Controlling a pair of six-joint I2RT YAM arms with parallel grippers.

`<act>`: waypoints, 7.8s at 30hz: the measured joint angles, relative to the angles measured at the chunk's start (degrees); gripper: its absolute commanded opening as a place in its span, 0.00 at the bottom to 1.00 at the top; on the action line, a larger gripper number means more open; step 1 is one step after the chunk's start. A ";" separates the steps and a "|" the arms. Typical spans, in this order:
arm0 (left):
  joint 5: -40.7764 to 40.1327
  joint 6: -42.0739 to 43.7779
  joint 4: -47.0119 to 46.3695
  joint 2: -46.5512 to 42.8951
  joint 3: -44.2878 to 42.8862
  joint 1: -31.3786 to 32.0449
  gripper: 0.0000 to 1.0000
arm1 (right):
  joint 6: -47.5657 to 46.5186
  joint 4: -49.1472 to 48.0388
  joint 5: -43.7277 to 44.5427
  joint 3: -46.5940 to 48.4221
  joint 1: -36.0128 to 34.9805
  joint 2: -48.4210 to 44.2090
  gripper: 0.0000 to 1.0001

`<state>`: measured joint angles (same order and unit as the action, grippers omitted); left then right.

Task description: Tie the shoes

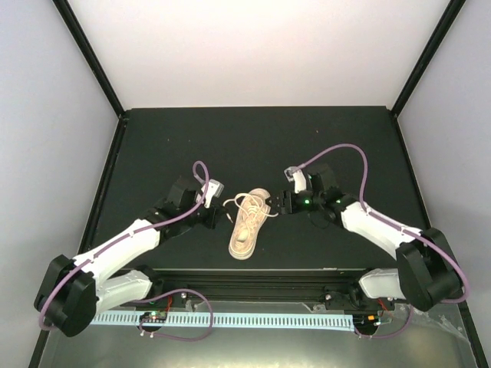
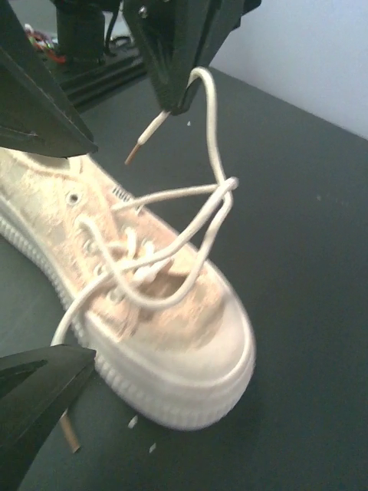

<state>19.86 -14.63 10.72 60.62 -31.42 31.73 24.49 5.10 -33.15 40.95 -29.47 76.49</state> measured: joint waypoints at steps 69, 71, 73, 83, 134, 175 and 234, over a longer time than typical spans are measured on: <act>8.57 -12.33 -4.07 -14.14 19.34 -39.45 0.50 | 16.46 3.76 8.50 -29.20 26.51 -28.76 0.02; 8.72 -11.28 -1.86 -14.01 18.80 -38.01 0.65 | 15.39 3.69 7.13 -28.98 26.62 -28.41 0.02; 8.59 -10.60 -0.61 -14.21 18.38 -35.41 0.72 | 14.19 3.69 5.75 -28.63 26.62 -28.20 0.02; 2.69 -5.07 1.77 -9.49 8.55 -13.84 0.65 | 10.10 3.85 1.84 -25.81 26.67 -26.75 0.02; 12.68 4.98 -13.46 20.74 -0.39 -0.13 0.01 | 5.42 3.08 -3.02 -22.58 26.67 -20.87 0.02; 14.99 -2.10 -23.19 17.14 0.70 3.23 0.01 | 5.35 -20.17 -13.11 -8.00 -0.68 4.22 0.64; 9.38 -16.85 -19.58 0.28 16.13 3.30 0.99 | -2.49 -30.84 -23.37 -6.01 -1.68 15.08 0.02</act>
<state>29.23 -31.48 -8.86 60.90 -15.29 35.03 22.00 -25.74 -56.51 34.94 -31.16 91.57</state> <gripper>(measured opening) 0.982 0.027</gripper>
